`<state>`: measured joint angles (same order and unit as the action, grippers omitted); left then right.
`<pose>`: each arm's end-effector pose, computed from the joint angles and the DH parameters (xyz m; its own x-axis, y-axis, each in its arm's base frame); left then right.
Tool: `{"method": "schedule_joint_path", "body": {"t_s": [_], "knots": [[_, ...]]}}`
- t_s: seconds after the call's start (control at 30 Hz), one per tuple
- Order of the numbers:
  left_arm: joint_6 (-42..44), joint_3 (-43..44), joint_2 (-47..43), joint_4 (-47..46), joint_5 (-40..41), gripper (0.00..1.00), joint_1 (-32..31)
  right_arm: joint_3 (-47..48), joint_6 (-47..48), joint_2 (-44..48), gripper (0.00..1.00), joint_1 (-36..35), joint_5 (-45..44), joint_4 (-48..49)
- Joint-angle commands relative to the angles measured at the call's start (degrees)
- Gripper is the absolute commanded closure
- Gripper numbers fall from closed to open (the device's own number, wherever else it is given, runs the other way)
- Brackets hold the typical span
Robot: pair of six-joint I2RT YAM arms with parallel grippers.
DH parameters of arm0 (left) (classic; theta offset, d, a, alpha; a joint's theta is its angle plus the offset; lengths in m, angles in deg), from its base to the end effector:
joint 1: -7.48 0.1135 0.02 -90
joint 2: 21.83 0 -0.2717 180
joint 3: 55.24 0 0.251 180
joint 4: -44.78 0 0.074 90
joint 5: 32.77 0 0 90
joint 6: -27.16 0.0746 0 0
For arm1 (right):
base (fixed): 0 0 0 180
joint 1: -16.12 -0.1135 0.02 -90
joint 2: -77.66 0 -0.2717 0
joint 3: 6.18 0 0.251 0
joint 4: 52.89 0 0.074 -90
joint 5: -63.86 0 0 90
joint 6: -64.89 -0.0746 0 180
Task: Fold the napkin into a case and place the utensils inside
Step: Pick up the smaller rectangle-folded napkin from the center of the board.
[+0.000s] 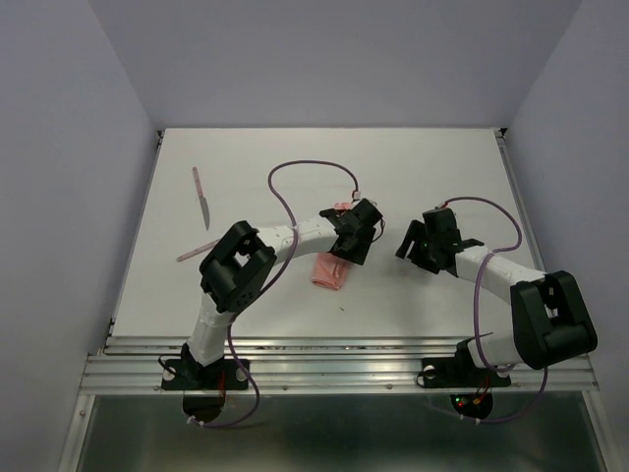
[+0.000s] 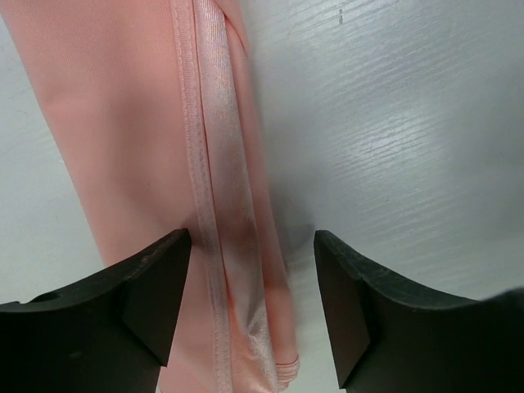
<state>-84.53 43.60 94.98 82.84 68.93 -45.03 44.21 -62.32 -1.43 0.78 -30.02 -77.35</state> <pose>0.2941 -0.3585 0.1566 -0.7307 0.3580 -0.5814 0.4713 0.8805 -0.0502 0.2692 0.0686 0.1410 -0.7506 0.4197 -0.5103 0.2877 0.9029 0.3195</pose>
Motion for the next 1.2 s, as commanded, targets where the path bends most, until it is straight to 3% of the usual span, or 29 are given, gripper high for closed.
{"method": "schedule_joint_path", "body": {"t_s": [0.0,0.47,0.9,1.03,1.17], "knots": [[-0.8,2.7,0.3,1.6,2.0,0.30,-0.7,0.5,1.0,0.8,0.27,0.5,0.4,-0.2],[-1.2,4.1,1.8,2.5,2.9,0.56,-0.8,0.3,1.0,0.4,0.31,0.5,0.8,-0.1],[-0.7,4.4,-0.3,2.0,4.4,0.56,-1.5,-0.1,1.2,0.4,0.34,0.5,1.3,0.4],[-0.4,5.3,0.5,2.7,5.2,0.47,-1.9,-0.3,1.4,0.5,0.34,0.5,1.5,0.4],[-0.4,6.4,1.7,3.7,6.8,0.45,-2.7,-0.4,1.4,0.6,0.34,0.5,1.6,0.4]]}}
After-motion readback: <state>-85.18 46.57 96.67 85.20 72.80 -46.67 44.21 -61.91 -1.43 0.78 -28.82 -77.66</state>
